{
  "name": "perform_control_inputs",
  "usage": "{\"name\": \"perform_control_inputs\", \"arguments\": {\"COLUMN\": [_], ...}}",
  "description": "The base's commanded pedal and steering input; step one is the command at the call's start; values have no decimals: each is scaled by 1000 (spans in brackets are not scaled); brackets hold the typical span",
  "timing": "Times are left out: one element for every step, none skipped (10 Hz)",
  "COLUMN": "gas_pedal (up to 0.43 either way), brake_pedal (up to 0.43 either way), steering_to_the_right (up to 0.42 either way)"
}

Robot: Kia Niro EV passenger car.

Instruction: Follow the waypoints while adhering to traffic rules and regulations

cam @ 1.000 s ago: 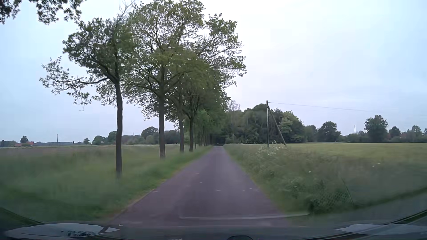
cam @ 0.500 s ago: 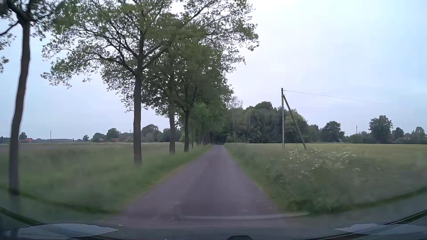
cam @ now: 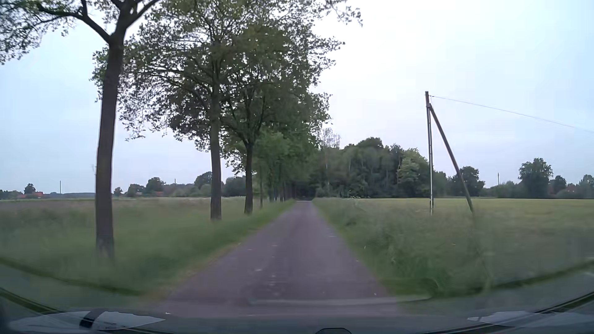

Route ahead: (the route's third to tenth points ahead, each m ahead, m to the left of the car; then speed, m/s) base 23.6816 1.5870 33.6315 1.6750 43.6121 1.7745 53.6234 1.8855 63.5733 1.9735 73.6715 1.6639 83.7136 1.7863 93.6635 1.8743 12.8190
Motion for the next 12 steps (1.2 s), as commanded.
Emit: {"name": "perform_control_inputs", "arguments": {"gas_pedal": [220, 220, 220, 220, 220, 220, 220, 220, 220, 220, 220, 220], "brake_pedal": [0, 0, 0, 0, 0, 0, 0, 0, 0, 0, 0, 0], "steering_to_the_right": [-1, 0, 2, 2, 2, 2, 2, 2, 1, 2, 2, 1]}}
